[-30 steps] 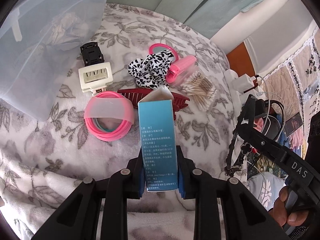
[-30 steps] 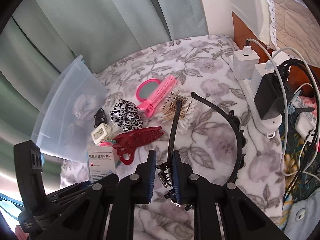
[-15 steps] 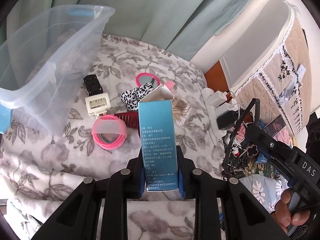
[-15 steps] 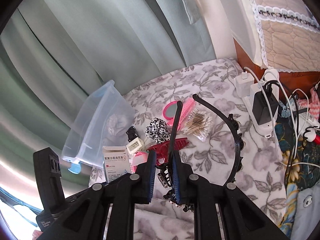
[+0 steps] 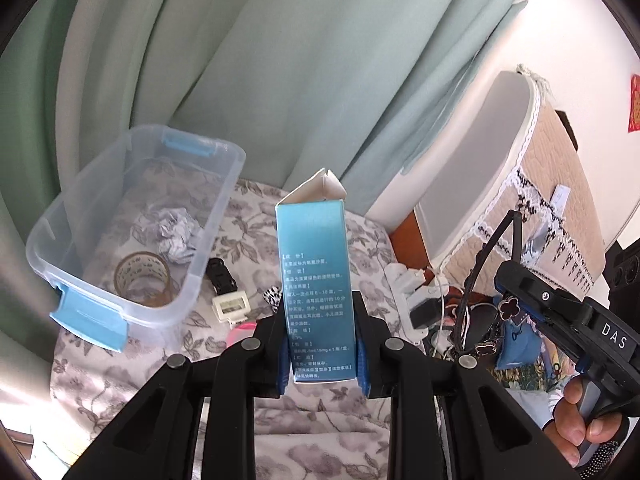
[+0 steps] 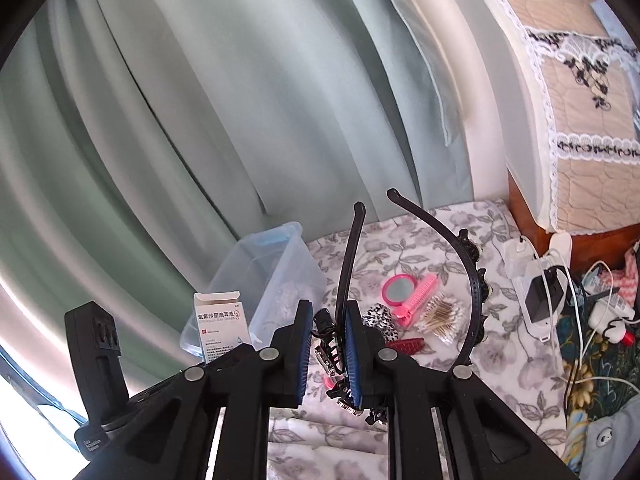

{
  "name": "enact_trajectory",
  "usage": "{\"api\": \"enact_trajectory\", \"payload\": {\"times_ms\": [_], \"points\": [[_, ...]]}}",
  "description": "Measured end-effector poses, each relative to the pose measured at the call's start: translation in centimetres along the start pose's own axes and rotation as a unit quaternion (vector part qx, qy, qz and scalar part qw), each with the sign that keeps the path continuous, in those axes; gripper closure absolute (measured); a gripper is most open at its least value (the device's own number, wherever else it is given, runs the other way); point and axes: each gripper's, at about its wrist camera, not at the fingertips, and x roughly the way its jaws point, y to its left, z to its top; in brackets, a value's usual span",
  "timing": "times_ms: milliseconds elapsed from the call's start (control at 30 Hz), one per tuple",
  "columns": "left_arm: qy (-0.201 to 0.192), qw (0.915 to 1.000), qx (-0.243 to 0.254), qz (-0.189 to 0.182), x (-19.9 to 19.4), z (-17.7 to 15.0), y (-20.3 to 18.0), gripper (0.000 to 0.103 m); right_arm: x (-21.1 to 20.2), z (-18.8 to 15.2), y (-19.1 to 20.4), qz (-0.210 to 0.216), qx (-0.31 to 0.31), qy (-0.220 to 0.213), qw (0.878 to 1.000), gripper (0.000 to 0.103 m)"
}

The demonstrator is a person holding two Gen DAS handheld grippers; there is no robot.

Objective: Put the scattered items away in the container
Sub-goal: 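Lift and carry the box and headband over the clear container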

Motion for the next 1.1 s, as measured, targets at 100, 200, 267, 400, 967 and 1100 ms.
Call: {"api": "enact_trajectory", "payload": {"times_ms": [100, 200, 267, 400, 967, 1100], "points": [[-0.027, 0.9995, -0.01, 0.011, -1.9, 1.1, 1.5, 0.077, -0.2, 0.8, 2.1, 0.015, -0.02, -0.01, 1.0, 0.086], [-0.049, 0.9983, -0.025, 0.021, -3.2, 1.9, 3.3, 0.077, 0.4, 1.6, 4.2, 0.03, -0.037, -0.013, 0.999, 0.086], [-0.059, 0.9972, -0.034, 0.029, -3.9, 2.4, 4.5, 0.077, 1.0, 1.9, 5.6, 0.039, -0.049, -0.011, 0.998, 0.086], [-0.074, 0.9949, -0.052, 0.044, -5.0, 3.0, 7.0, 0.077, 2.6, 2.5, 8.6, 0.058, -0.076, -0.001, 0.995, 0.086], [-0.08, 0.989, -0.101, 0.073, -5.0, 4.7, 15.2, 0.077, 10.3, 3.0, 18.1, 0.12, -0.155, 0.047, 0.979, 0.086], [-0.076, 0.9876, -0.112, 0.08, -4.6, 4.8, 17.0, 0.077, 12.3, 3.2, 19.5, 0.132, -0.166, 0.057, 0.975, 0.086]]}}
